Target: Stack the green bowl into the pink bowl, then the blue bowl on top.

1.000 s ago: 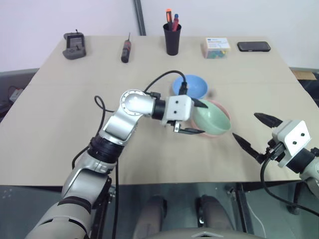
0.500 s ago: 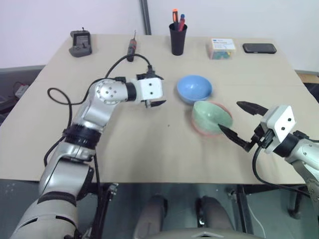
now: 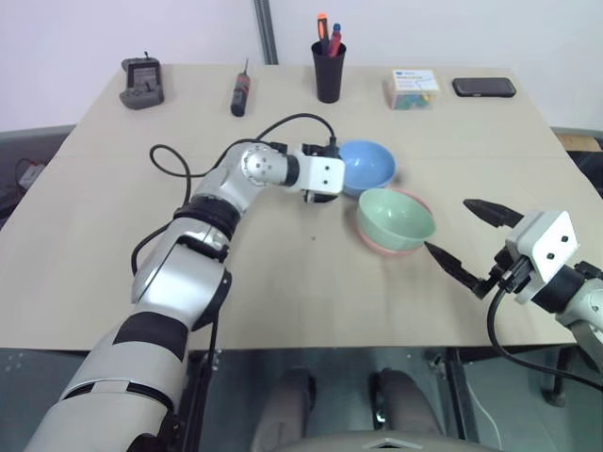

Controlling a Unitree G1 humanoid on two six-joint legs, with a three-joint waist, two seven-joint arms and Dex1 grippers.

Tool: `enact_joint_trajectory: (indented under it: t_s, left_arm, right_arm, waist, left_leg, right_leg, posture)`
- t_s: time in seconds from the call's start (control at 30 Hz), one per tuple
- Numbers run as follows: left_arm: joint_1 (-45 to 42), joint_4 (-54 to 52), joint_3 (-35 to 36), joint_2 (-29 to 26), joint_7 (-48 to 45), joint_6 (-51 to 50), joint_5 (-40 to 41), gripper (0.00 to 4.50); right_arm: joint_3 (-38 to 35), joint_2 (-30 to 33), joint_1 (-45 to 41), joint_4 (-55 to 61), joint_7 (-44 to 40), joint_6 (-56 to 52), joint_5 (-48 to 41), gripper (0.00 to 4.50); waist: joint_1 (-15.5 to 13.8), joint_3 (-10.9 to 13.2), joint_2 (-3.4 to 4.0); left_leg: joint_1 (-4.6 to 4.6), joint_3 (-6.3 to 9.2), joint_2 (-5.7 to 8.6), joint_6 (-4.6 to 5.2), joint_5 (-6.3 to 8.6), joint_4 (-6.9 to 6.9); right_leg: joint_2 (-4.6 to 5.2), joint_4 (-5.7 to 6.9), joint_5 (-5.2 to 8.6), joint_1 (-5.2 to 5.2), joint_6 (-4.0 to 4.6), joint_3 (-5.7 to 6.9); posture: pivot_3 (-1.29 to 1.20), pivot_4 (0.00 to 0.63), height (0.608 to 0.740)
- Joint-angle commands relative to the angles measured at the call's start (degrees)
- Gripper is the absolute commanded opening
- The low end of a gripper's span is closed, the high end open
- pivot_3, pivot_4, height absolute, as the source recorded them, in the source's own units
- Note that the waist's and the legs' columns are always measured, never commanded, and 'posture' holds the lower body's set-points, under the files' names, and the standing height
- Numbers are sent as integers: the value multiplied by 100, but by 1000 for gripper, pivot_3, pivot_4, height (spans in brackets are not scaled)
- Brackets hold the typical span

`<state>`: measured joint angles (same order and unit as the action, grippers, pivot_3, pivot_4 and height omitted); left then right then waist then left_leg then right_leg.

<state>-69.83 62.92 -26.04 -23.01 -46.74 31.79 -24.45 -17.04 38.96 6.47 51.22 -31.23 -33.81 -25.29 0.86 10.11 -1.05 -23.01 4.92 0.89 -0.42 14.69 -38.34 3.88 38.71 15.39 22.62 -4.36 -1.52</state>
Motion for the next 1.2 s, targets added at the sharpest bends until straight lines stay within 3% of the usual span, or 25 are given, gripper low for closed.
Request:
enact_joint_trajectory:
  t_s: [0.03,0.07,0.1,0.27,0.33,0.57,0.83,1.13,1.2]
  left_arm:
    - [-338,271,-55,84,181,295,-155,3254]
    - [-368,331,-61,107,197,322,-174,2707]
    - [-388,384,-62,113,209,358,-184,2707]
    - [-424,443,-94,137,14,537,-198,1058]
    - [-427,420,-55,119,-66,625,-163,636]
    - [-376,131,219,-147,-720,975,255,636]
    - [-220,-1158,856,-492,-2355,536,1625,636]
    - [-87,-1755,901,-577,-2411,-158,1694,636]
    - [-69,-1656,848,-565,-2264,-327,1549,1171]
  right_arm:
    - [-345,-12,94,352,147,-87,-138,4369]
    - [-368,-10,114,373,167,-102,-156,4369]
    - [-369,-9,120,401,195,-127,-170,4369]
    - [-381,6,171,403,242,-134,-196,4369]
    - [-381,0,164,357,247,-129,-226,4369]
    - [-434,-116,147,115,213,60,-302,4369]
    - [-582,-505,-11,-1,200,435,-748,4369]
    - [-552,-473,-68,-68,236,454,-749,4369]
    - [-519,-461,-62,-75,245,452,-702,4369]
  waist:
    - [-3,1,-2]
    - [-2,1,-2]
    - [4,1,-1]
    - [-2,1,-2]
    - [-1,1,-1]
    - [6,1,-2]
    - [3,1,-2]
    - [16,1,-1]
    - [14,1,-1]
  left_leg:
    - [0,0,0,0,0,0]
    - [0,1,0,0,0,0]
    - [0,1,0,0,0,0]
    - [1,0,0,0,0,0]
    - [1,0,0,0,0,0]
    - [1,0,-1,0,0,0]
    - [1,1,-2,0,0,-1]
    - [6,0,-3,0,0,-2]
    - [7,0,-3,0,0,-2]
  right_leg:
    - [0,1,0,0,0,0]
    - [0,1,0,1,0,0]
    - [0,2,0,0,0,0]
    - [0,3,0,0,0,0]
    - [0,3,0,0,0,0]
    - [-1,4,0,0,0,0]
    - [0,5,0,0,0,0]
    - [-1,13,0,-1,0,-2]
    - [-2,13,0,-1,0,-2]
  posture:
    - [0,150,740]
    - [0,150,740]
    - [0,150,740]
    - [0,150,740]
    - [0,150,740]
    - [0,150,740]
    - [0,150,740]
    - [0,150,740]
    - [0,150,740]
